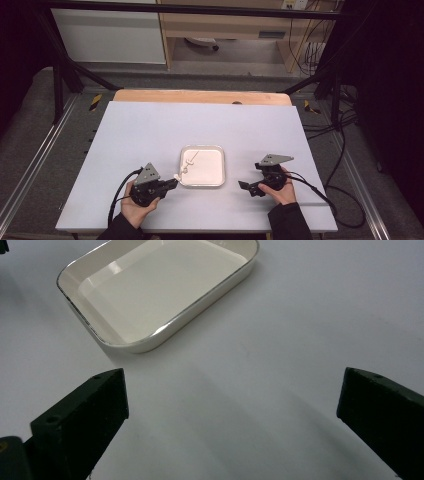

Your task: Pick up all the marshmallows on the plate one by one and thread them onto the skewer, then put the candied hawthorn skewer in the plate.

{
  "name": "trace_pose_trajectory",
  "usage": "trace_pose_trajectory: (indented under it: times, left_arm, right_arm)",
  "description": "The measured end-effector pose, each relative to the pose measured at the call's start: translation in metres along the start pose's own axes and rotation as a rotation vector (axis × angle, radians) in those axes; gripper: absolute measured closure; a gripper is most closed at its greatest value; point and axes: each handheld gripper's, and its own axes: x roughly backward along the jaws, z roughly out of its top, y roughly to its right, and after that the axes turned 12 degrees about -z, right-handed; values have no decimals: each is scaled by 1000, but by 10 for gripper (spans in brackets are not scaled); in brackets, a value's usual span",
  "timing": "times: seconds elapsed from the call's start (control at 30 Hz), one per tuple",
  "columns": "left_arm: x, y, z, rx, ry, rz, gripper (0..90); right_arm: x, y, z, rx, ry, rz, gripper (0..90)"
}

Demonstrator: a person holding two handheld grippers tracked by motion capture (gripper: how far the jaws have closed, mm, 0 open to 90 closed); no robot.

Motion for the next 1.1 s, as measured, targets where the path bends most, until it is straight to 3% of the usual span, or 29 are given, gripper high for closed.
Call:
trace_pose_trajectory:
  times: [0.23, 0.43, 0.7, 1.1]
  left_arm:
    - [-2, -3, 11, 3, -38, 13, 882]
    - [-9, -5, 26, 12, -64, 13, 882]
    - [-17, -7, 47, 6, -85, 35, 882]
    - [-47, -14, 64, 43, -139, 63, 882]
  right_arm:
    - [17, 13, -9, -12, 37, -34, 8]
    - [25, 20, -17, -11, 37, -48, 8]
    - [28, 23, -23, -17, 29, -58, 8]
    - [28, 23, -25, -17, 25, -53, 8]
